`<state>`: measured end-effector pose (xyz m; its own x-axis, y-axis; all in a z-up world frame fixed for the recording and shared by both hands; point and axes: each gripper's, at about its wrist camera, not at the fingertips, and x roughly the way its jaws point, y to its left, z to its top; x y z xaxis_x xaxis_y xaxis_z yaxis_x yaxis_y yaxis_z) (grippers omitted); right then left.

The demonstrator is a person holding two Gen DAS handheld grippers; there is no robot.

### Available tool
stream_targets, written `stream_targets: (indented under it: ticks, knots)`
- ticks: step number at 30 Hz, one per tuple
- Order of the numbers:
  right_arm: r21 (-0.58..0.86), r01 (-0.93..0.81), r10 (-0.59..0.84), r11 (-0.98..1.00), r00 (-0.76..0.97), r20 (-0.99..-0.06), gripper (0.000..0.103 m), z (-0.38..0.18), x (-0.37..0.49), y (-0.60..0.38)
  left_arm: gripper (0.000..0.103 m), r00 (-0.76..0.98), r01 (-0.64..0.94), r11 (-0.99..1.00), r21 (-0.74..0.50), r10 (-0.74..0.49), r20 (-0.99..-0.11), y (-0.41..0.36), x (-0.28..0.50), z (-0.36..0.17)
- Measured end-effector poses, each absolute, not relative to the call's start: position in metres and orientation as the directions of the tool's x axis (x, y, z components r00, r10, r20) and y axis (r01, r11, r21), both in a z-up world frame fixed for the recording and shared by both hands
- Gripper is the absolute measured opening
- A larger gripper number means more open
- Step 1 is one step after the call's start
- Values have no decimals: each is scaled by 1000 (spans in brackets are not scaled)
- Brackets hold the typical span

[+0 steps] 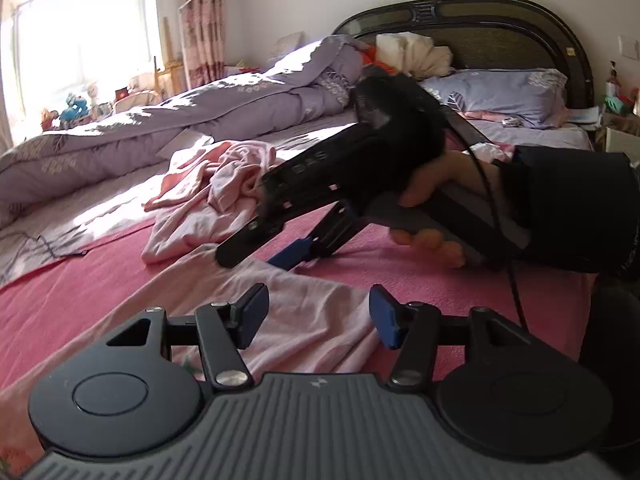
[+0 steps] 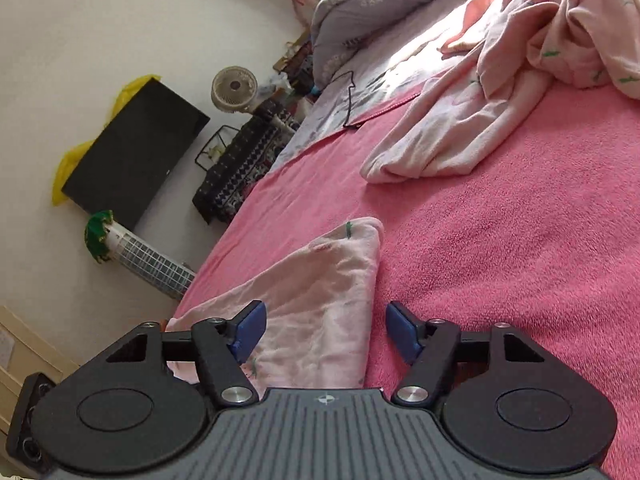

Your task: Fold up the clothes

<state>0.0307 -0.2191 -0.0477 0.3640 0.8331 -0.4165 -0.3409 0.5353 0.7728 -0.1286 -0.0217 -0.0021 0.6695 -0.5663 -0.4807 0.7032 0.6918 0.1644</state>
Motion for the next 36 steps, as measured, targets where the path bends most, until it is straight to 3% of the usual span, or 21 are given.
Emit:
stream_targets:
  ticks: [2,4,8,30,36]
  knots:
    - [782,-317,832,537,350,-430,34,-54,42,-217,59,655,733,641,225,-577,-488,-43,-124,-13]
    - [797,-284,833,533,338,-437,18,-62,50,-216,55,617,763,605,228,-578,-534,-58,-115,-27]
    - [827,-256,849,501,331,-412,12,-70,59,-217,53,538,797,592,118,-607,-584,-55,-101,-34]
    - [884,-175,865,434,355,-355,10,-85,102,-191,54,572,787,595,164,-604,-556,-46,-106,-37]
    - [900,-171,877,400,357,-322,21,-83,99,-199,53,568,778,618,119,-609,-553,-49,-112,-31]
